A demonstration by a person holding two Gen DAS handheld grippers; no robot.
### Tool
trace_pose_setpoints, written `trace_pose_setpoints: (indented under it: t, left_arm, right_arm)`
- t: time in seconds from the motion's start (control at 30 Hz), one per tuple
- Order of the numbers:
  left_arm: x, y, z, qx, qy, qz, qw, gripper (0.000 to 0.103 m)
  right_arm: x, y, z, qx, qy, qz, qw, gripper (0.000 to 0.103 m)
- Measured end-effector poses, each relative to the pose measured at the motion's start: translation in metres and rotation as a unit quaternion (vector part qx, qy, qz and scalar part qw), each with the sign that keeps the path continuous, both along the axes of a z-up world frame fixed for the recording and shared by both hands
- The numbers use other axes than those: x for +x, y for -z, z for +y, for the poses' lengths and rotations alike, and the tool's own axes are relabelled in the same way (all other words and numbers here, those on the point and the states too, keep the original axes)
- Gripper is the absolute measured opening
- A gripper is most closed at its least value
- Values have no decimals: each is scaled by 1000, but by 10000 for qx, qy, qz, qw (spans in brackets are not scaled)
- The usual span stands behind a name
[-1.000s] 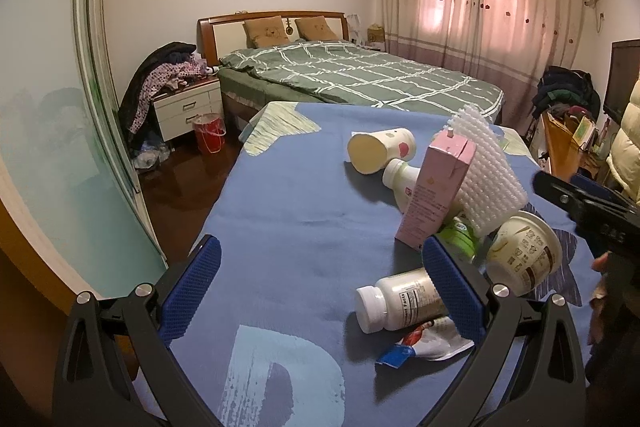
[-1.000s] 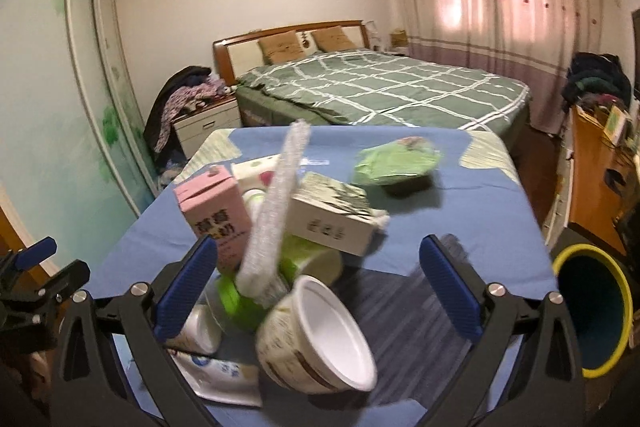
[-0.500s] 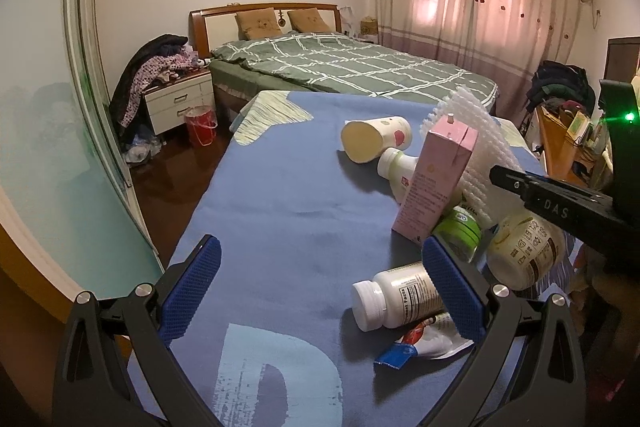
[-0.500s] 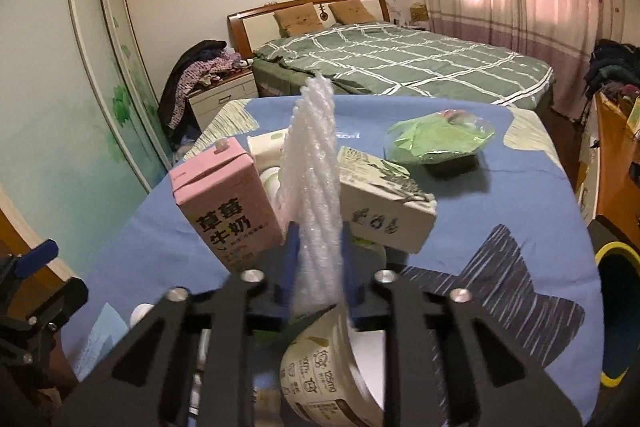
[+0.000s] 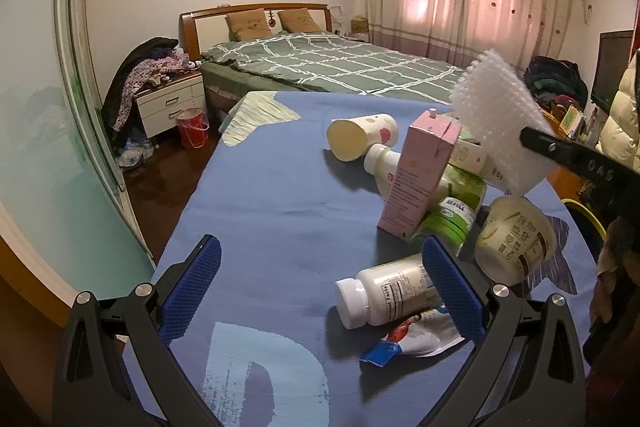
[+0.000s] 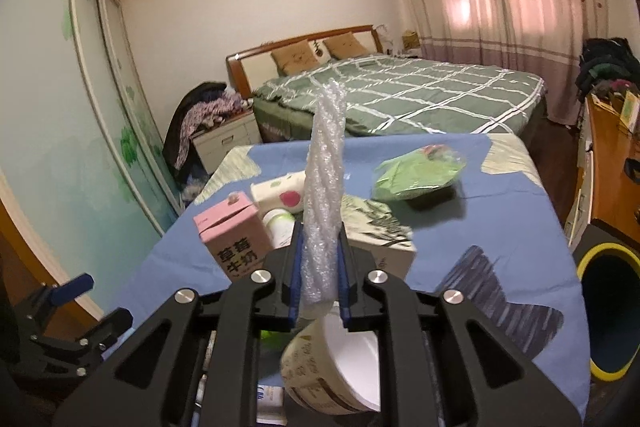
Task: Collect trash
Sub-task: 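Grasp the white bubble-wrap strip with the right gripper and lift it, then carry the bubble-wrap strip over the yellow bin and open the right gripper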
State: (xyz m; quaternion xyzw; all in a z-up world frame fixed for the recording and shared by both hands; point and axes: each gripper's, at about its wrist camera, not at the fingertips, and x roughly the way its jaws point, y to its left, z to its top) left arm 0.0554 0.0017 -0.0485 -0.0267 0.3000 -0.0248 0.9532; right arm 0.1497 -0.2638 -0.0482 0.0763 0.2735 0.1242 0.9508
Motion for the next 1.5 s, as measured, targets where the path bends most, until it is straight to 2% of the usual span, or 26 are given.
trace_pose_setpoints:
  t: [0.2, 0.37, 0.6, 0.83, 0.97, 1.03, 1.3, 1.33, 1.43, 1.5]
  left_arm:
    - [0, 0, -8, -10, 130, 28, 9999, 99]
    - [1, 1, -17, 50, 256, 53, 9996, 99]
    - [4, 4, -30, 141, 392, 143, 9990, 99]
    - [7, 9, -43, 245, 500, 262, 9981, 99]
    - [9, 12, -50, 291, 561, 314, 9975, 99]
    - [10, 14, -51, 287, 586, 352, 9973, 99]
    - [12, 21, -53, 245, 632, 484, 9965, 99]
    - [12, 22, -52, 242, 628, 489, 9965, 99]
    - [13, 23, -52, 231, 613, 505, 9966, 99]
    - [14, 25, -52, 229, 613, 539, 9964, 99]
  right_arm:
    - [-12, -5, -50, 6, 761, -205, 9969, 14]
    - [-16, 6, -108, 69, 1614, -108, 9868, 14]
    - [-24, 35, -194, 36, 2938, 213, 9556, 14]
    - [-32, 74, -261, 6, 3879, 772, 9185, 15]
    - [-28, 90, -268, 39, 4095, 1036, 9064, 15]
    - [-28, 93, -272, 169, 4120, 1122, 9041, 15]
    - [-28, 92, -274, 109, 4257, 1135, 8977, 19]
    - [-27, 92, -273, 89, 4263, 1138, 8973, 24]
    - [-27, 89, -271, 27, 4277, 1093, 8973, 46]
    - [-28, 88, -270, -28, 4289, 1057, 8972, 48]
